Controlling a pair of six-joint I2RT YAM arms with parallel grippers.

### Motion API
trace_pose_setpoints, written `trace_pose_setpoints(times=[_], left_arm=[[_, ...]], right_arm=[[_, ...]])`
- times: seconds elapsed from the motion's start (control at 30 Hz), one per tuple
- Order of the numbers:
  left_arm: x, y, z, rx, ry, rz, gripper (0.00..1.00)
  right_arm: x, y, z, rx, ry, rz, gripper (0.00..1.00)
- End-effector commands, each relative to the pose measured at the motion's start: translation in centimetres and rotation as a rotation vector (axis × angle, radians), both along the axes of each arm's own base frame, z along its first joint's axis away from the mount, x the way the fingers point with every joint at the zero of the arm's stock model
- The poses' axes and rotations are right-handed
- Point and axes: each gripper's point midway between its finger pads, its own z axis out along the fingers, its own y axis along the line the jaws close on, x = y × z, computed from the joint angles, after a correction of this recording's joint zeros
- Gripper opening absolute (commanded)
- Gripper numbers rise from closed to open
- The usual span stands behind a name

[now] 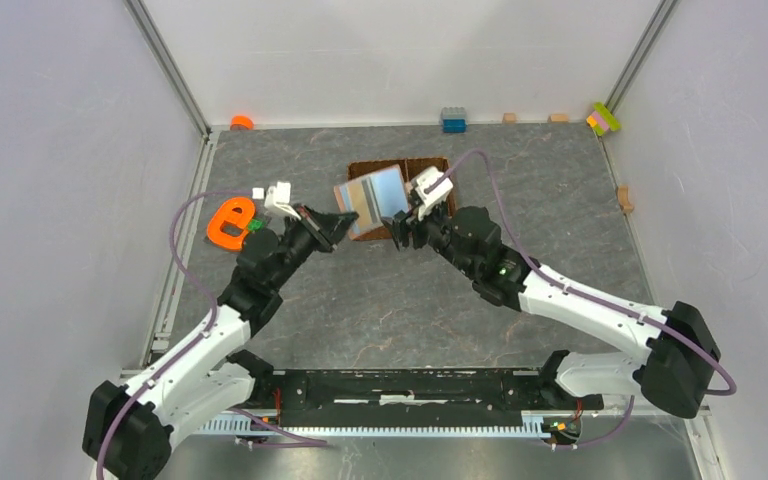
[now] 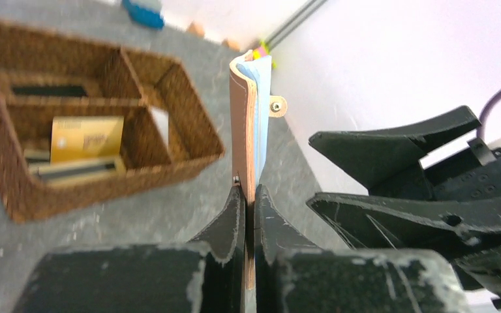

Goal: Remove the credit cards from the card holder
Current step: Remove the credit card from the card holder.

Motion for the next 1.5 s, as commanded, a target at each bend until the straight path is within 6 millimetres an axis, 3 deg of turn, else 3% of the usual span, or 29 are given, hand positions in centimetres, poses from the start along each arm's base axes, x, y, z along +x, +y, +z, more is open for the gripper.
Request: trace_pose_setpoints(times=[0.0,0.07,0.17,0.23,0.4,0.5,0.6,0.77,0.97,1.1,1.3,1.47], left_arm=[[2.7,-0.2,5.8,0.019,-0.142,0.058,0.02],[3.3,-1.7,6.8,0.039,-0.137,-0.005,0.02],[3.0,-4.0,5.7,0.023,-0.081,-0.124,0.02],[2.4,-5.1,4.2,-0.011,-0.07,-0.189,0.02],[1.2,-5.8,-0.3,0.007,0.001,-0.196,0.02],[0.3,-6.6,-1.4,0.098,0.008,-0.206,0.02],[-1.3,-7.5,-2.6,0.162,-0.043,-0.271,0.06],[-2.5,-7.5,-4.0,0.21,-0.149,-0.329,0.08],[-3.3,-8.5,-3.7,0.128,-0.242,-0.385,0.08],[-3.7,-9.8,-3.7,0.086,-0.247,-0.453,0.07],[-3.7,-10.6,-4.0,0.055,-0.232,-0.49,0.05],[-4.6,-10.4,-3.2,0.039,-0.254,-0.516,0.05]], right_arm=[[1.8,-1.3,4.0,-0.067,-0.045,-0.061,0.71],[1.8,-1.8,4.6,-0.045,-0.049,-0.063,0.7],[0.9,-2.3,4.9,0.049,-0.039,-0.041,0.7],[-0.1,-2.7,4.0,0.113,-0.04,-0.026,0.69],[-3.1,-3.0,-2.8,0.085,-0.007,0.092,0.68],[-2.9,-4.0,-3.6,0.027,-0.001,0.057,0.67],[-3.9,-4.2,-4.4,0.041,-0.026,0.094,0.66],[-4.7,-4.6,-5.9,0.089,-0.029,0.107,0.66],[-4.8,-2.3,-6.7,0.096,0.008,0.194,0.65],[-3.9,-1.0,-7.6,0.106,0.078,0.183,0.58],[-3.4,-1.5,-8.2,0.101,0.112,0.132,0.49],[-3.1,-1.7,-8.9,0.066,0.138,0.112,0.48]])
